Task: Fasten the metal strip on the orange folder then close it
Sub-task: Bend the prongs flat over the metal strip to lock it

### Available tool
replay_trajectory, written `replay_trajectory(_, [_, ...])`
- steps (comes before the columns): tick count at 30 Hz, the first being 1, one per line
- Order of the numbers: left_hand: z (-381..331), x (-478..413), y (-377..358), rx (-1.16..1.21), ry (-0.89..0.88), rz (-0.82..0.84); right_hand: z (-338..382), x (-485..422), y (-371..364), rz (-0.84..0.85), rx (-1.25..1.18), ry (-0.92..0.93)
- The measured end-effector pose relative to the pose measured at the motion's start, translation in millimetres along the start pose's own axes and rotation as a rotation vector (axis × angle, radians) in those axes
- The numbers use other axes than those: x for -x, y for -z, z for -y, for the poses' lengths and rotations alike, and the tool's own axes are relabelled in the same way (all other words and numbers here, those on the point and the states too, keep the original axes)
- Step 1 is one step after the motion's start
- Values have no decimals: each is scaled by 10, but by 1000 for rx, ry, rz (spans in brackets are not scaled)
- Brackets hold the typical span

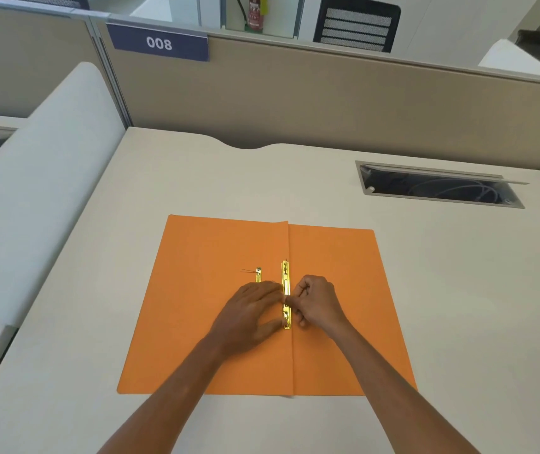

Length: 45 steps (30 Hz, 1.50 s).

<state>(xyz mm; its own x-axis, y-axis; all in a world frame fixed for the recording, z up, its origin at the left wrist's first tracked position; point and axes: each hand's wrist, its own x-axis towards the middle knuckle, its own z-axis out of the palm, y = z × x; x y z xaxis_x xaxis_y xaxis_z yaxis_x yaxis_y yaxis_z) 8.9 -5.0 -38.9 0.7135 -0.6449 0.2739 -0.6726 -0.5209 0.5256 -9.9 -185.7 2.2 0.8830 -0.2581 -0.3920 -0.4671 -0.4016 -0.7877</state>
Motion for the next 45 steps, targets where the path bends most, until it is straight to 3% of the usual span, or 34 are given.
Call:
replay_trajectory(9, [28, -77, -19, -15, 14, 99, -11, -50, 19, 41, 134, 40])
replay_trajectory(14, [43, -116, -11, -10, 36, 127, 32, -41, 91, 135, 103, 50])
replay_trajectory(18, [29, -127, -1, -29, 36, 133, 98, 14, 213, 276, -45, -71])
replay_trajectory(23, [29, -140, -6, -50, 56, 155, 183, 113, 281, 373, 123, -64])
replay_trajectory(27, [31, -157, 22, -67, 50, 194, 130, 216, 204, 275, 235, 35])
replay_trajectory(32, [8, -166, 49, -53, 76, 245, -94, 399, 43, 62, 483, 292])
replay_trajectory(38, [-16, -163, 45, 16, 112, 259, -269, 573, -82, -73, 512, 451])
replay_trajectory(45, [-14, -135, 17, 62, 121, 234, -262, 610, -172, -111, 415, 377])
